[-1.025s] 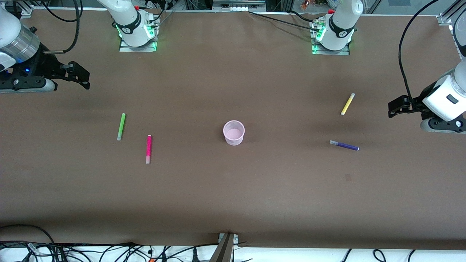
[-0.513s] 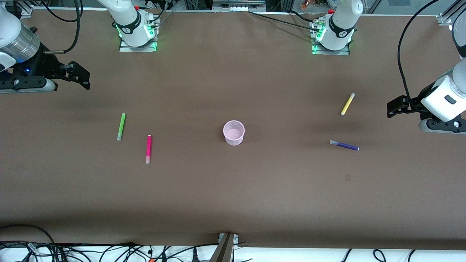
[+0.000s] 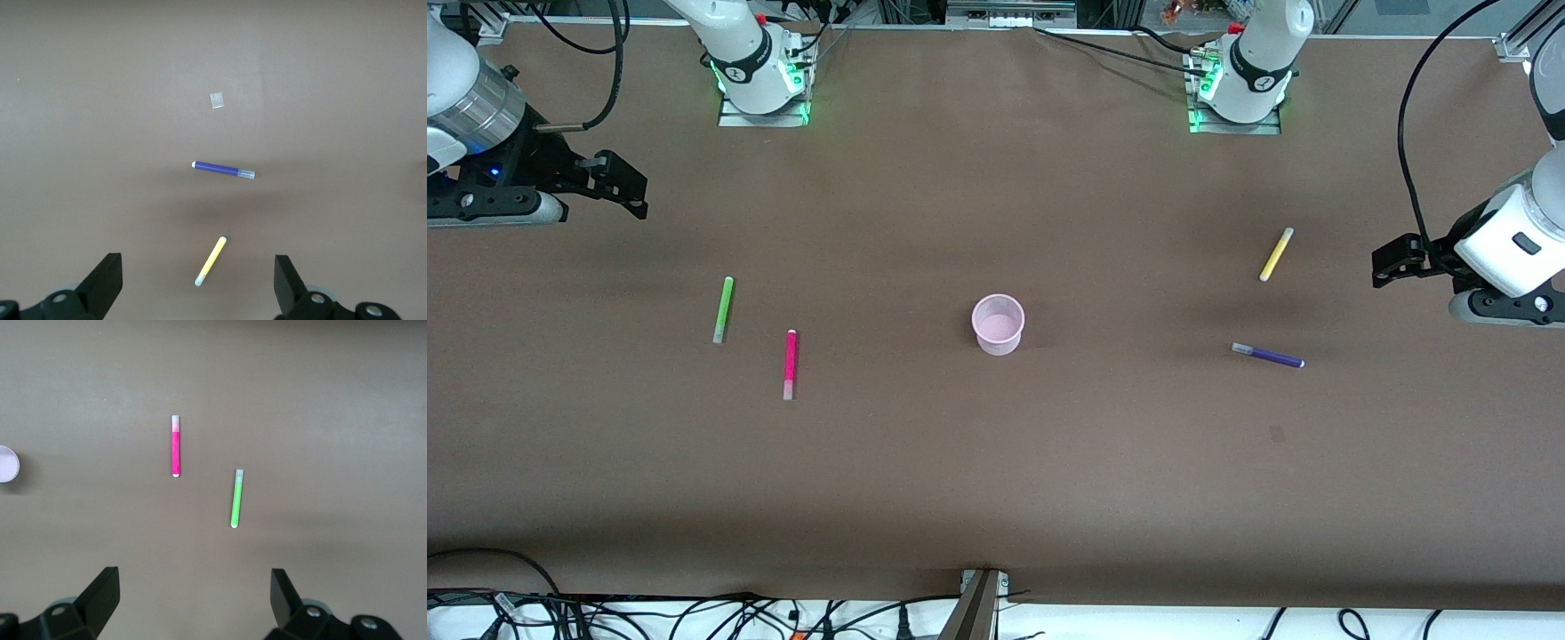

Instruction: Organize pens into pink holder with both arms

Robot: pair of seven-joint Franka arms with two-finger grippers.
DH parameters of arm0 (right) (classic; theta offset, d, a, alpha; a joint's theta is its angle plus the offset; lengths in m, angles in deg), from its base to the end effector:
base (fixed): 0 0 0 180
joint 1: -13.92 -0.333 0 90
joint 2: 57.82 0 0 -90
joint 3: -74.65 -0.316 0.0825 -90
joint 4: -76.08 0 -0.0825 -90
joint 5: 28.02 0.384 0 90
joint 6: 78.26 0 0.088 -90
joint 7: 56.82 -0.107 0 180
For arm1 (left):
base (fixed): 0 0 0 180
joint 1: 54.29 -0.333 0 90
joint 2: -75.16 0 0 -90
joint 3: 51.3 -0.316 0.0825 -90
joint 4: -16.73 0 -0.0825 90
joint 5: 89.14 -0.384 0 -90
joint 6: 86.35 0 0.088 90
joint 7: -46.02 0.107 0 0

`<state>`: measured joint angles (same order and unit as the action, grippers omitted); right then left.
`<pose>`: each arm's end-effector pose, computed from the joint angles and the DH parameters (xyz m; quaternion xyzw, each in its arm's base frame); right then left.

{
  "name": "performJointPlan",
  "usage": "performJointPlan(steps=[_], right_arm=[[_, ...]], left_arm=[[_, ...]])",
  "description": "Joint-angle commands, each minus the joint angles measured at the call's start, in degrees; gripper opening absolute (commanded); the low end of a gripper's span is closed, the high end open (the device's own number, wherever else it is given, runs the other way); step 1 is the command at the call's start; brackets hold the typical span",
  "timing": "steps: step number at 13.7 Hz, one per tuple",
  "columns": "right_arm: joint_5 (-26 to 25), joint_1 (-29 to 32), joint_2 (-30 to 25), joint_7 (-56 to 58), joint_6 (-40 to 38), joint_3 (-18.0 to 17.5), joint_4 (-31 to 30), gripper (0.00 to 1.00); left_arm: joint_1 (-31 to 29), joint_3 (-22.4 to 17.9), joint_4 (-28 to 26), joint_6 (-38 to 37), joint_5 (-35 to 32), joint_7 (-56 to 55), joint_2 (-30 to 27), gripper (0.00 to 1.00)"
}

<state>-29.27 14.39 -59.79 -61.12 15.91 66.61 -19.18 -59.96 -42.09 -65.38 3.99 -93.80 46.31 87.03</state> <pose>0.5447 0.0715 0.6062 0.9995 0.0292 0.0088 0.0124 0.6149 -0.0195 0.5701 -0.9987 0.0337 0.0298 0.0250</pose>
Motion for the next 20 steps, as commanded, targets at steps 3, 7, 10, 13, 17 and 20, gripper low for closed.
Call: performJointPlan(steps=[3,7,10,13,17,20], right_arm=[[-0.4,0.8,0.0,-0.4,0.1,-0.9,0.5,1.00],[-0.3,0.8,0.0,-0.5,0.2,-0.9,0.5,1.00],[-0.3,0.8,0.0,-0.5,0.1,-0.9,0.5,1.00],[-0.2,0.8,-0.1,-0.4,0.0,-0.9,0.5,1.00],[-0.2,0.8,0.0,-0.4,0.1,-0.9,0.5,1.00],[-0.3,0.8,0.0,-0.4,0.1,-0.9,0.5,1.00]], left_arm=[[0.1,0.2,0.5,-0.5,-0.8,0.4,0.7,1.00],[-0.4,0.2,0.6,-0.5,-0.5,0.2,0.9,1.00],[-0.5,0.1,0.7,-0.4,-0.5,0.2,1.4,1.00],[-0.3,0.0,0.6,-0.4,-0.9,0.0,1.9,1.00],[-0.6,-0.1,0.6,-0.4,-0.4,0.1,2.1,1.00],[-0.7,-0.1,0.4,-0.5,-0.4,0.1,2.1,1.00]])
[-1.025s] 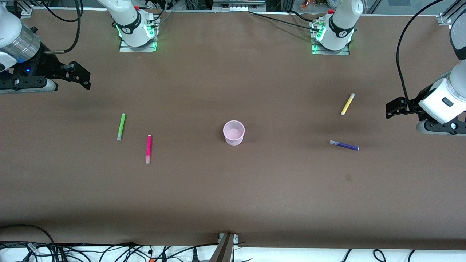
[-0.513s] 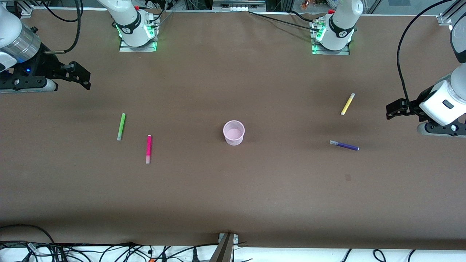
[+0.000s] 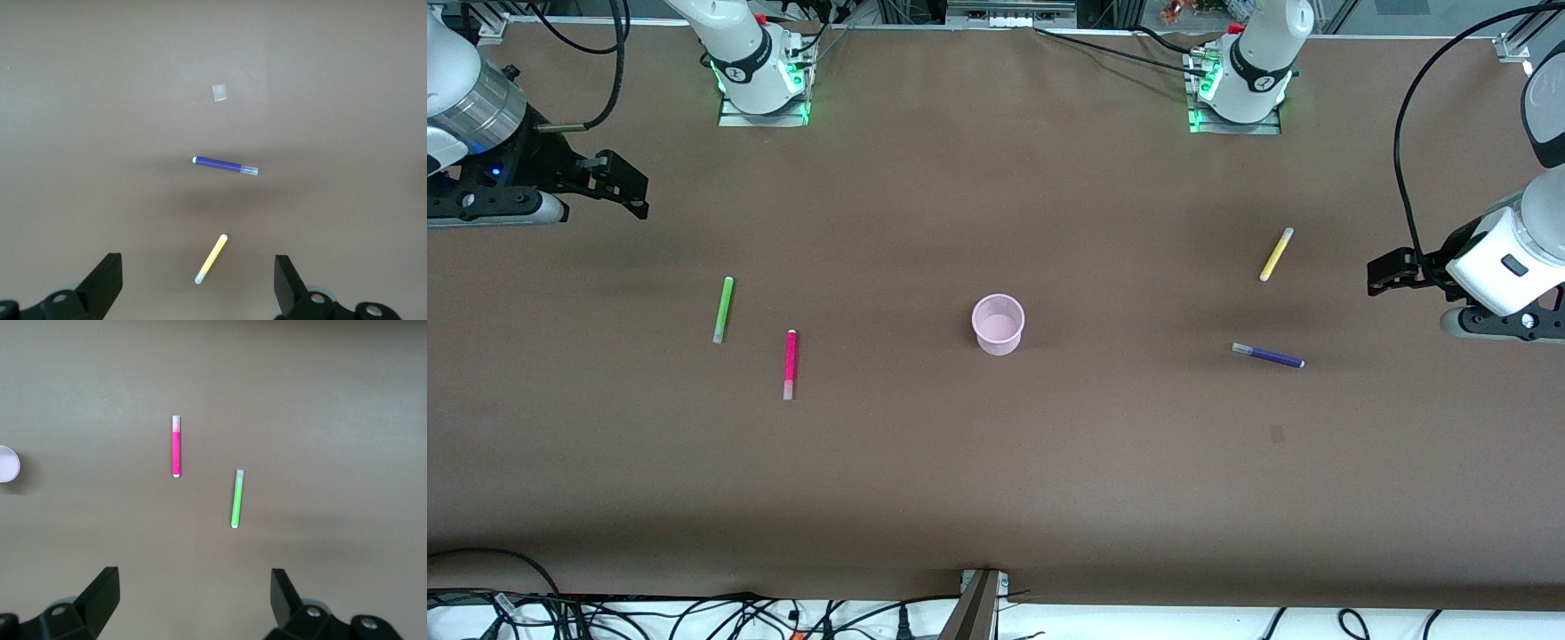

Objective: Organize pens into pink holder with both arms
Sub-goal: 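Move the left gripper down over the blue marker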

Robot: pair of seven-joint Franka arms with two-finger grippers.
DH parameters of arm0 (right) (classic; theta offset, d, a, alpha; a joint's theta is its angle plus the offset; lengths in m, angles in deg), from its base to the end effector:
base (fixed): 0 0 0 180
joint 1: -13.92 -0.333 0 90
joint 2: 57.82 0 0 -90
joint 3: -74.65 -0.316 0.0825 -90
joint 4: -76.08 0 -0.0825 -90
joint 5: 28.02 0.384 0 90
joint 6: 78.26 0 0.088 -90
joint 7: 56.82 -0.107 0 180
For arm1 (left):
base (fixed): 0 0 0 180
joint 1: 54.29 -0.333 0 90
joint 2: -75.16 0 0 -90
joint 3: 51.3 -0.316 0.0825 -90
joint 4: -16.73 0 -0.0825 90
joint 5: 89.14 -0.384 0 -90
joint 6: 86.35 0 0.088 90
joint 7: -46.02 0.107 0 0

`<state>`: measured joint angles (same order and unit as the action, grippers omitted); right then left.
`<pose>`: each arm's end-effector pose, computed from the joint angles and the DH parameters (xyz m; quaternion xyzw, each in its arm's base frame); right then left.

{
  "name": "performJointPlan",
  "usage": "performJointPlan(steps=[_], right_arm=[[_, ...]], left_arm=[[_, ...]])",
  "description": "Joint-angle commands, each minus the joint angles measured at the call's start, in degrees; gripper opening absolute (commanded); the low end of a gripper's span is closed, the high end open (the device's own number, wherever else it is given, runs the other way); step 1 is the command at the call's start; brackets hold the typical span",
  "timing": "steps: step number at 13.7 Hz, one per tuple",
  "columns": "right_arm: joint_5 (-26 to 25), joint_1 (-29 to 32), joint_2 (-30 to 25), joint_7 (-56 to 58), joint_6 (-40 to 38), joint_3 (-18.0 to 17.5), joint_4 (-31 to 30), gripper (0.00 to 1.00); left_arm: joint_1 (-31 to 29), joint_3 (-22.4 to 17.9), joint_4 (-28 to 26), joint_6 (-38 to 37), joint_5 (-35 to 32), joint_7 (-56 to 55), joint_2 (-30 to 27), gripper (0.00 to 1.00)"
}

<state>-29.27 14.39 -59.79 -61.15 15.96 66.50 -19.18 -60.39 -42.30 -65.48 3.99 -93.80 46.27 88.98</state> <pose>0.5447 0.0725 0.6063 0.9994 0.0299 0.0093 0.0124 0.6226 -0.0120 0.5483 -0.9982 0.0283 0.0476 0.0229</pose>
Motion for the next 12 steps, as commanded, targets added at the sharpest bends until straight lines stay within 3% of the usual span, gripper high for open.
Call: performJointPlan(steps=[1,12], right_arm=[[-0.3,0.8,0.0,-0.4,0.1,-0.8,0.5,1.00],[-0.5,0.6,0.0,-0.5,0.3,-0.9,0.5,1.00]], left_arm=[[-0.2,0.1,0.5,-0.6,-0.4,0.1,0.2,1.00],[-1.5,-0.2,-0.1,2.6,3.3,-12.4,6.5,1.00]])
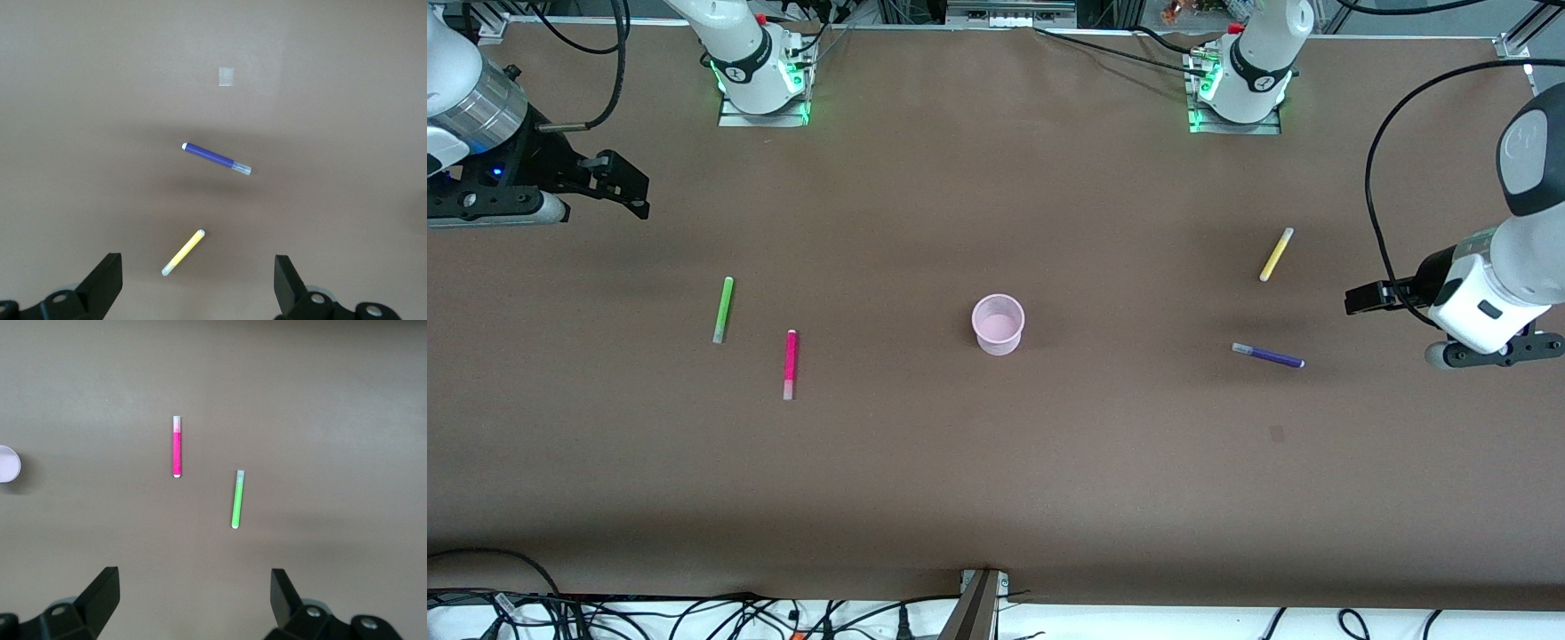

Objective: Organize pens into pink holder with both arms
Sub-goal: 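Move the left gripper down over the blue marker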

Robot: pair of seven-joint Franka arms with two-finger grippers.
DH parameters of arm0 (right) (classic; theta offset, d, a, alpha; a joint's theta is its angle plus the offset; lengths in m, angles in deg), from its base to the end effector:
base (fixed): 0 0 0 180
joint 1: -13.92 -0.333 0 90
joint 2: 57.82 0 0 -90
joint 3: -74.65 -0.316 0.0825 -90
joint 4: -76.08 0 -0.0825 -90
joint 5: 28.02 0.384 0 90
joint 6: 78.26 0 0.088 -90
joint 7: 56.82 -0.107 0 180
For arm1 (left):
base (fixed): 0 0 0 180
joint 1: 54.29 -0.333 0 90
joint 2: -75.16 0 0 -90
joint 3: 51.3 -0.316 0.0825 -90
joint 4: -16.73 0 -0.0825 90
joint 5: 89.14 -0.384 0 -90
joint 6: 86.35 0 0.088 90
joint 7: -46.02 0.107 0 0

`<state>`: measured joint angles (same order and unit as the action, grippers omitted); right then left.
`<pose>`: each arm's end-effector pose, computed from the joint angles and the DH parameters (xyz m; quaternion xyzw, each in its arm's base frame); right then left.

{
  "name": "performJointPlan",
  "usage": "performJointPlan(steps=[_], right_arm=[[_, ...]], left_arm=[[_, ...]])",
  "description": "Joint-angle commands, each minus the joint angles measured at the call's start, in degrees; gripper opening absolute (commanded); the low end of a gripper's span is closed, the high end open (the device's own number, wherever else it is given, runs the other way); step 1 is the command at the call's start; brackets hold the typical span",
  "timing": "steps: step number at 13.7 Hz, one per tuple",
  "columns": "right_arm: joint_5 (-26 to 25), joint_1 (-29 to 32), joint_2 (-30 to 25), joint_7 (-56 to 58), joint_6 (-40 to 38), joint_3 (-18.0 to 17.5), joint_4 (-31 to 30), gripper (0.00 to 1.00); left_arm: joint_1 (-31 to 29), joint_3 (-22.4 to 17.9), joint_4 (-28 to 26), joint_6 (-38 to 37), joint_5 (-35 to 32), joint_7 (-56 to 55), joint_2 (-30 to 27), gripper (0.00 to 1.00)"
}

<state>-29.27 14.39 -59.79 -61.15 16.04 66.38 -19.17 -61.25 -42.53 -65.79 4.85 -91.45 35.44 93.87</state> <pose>0.5447 0.0737 0.6065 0.9994 0.0310 0.0101 0.0124 0.6398 -0.0030 0.4932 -0.9934 -0.0759 0.0855 0.0046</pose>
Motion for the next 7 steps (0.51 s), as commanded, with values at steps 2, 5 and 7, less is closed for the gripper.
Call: performJointPlan(steps=[2,5,7], right_arm=[[-0.4,0.6,0.0,-0.5,0.1,-0.8,0.5,1.00],[-0.5,0.6,0.0,-0.5,0.2,-0.8,0.5,1.00],[-0.7,0.5,0.0,-0.4,0.4,-0.9,0.5,1.00]], left_arm=[[-0.7,-0.1,0.1,2.8,0.6,-4.5,3.4,1.00],[-0.6,-0.1,-2.0,3.1,0.3,-7.9,4.1,1.00],[-0.5,-0.1,-4.9,4.7,0.2,-10.3,4.1,1.00]])
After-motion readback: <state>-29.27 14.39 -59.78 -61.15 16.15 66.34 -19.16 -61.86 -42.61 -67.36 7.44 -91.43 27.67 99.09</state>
